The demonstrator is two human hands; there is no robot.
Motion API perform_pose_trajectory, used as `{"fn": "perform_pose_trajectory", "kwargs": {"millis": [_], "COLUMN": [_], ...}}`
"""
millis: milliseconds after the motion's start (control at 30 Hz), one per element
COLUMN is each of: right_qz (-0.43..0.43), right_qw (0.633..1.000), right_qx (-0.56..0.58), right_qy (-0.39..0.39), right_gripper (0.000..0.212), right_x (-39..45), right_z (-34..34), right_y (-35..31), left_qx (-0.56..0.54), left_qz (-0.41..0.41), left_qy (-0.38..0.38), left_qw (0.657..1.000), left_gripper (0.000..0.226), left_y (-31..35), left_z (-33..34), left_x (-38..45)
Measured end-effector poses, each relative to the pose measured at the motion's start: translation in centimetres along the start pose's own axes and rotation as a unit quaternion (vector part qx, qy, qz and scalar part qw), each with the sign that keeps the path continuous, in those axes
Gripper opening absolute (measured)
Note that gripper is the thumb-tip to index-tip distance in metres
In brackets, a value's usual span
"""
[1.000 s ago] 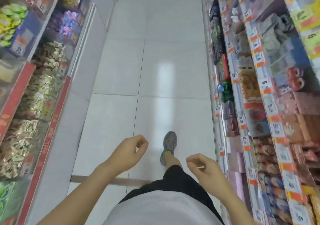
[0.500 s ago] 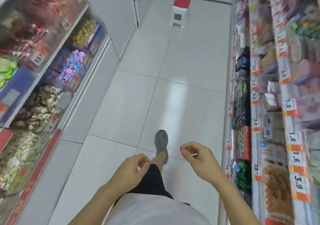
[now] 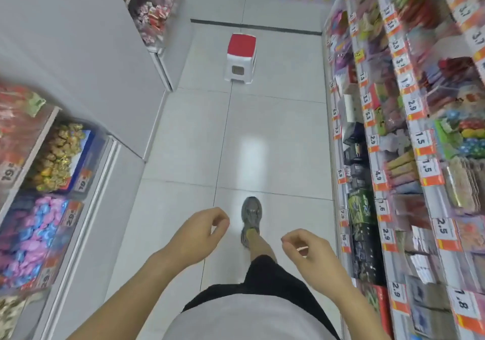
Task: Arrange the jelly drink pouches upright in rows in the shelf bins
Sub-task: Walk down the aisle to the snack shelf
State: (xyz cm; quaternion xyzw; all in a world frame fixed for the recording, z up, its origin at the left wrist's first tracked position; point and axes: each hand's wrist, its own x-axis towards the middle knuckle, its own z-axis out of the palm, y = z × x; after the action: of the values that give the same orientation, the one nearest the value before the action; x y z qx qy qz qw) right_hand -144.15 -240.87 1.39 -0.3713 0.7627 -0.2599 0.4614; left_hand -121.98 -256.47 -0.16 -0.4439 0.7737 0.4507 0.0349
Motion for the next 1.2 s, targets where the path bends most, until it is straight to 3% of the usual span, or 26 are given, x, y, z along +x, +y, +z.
{"fn": "perform_pose_trajectory", "kwargs": {"millis": [167, 367, 567, 733, 1033, 1200], "right_qz": [-0.033, -0.073, -0.109, -0.09, -0.047, -0.071], "right_qw": [0.999, 0.993, 0.986, 0.989, 0.994, 0.989], "right_qx": [-0.031, -0.073, -0.09, -0.078, -0.058, -0.077], "right_qy": [-0.019, -0.064, -0.088, -0.093, -0.075, -0.104], "right_gripper": [0.008, 0.009, 0.013, 0.011, 0.005, 0.011], "right_x": [17.4, 36.5, 55.7, 68.2, 88.2, 102.2], "right_z": [-5.1, -9.8, -10.2, -10.9, -16.1, -18.3], "right_y": [-6.8, -19.7, -31.3, -40.5, -49.0, -55.7], "left_qx": [-0.003, -0.021, 0.006, 0.011, 0.002, -0.028], "left_qz": [-0.017, -0.045, -0.039, -0.045, -0.044, -0.095], "left_qy": [0.025, 0.063, 0.092, 0.098, 0.077, 0.106], "left_qw": [1.0, 0.997, 0.995, 0.994, 0.996, 0.989], "left_gripper": [0.015, 0.012, 0.012, 0.019, 0.011, 0.012], "left_y": [1.7, 1.9, -2.8, -4.3, -4.6, -5.6], "left_z": [-9.4, -21.2, -33.6, -44.8, -61.9, -69.3], "left_x": [15.0, 27.8, 42.1, 54.1, 76.1, 85.3]}}
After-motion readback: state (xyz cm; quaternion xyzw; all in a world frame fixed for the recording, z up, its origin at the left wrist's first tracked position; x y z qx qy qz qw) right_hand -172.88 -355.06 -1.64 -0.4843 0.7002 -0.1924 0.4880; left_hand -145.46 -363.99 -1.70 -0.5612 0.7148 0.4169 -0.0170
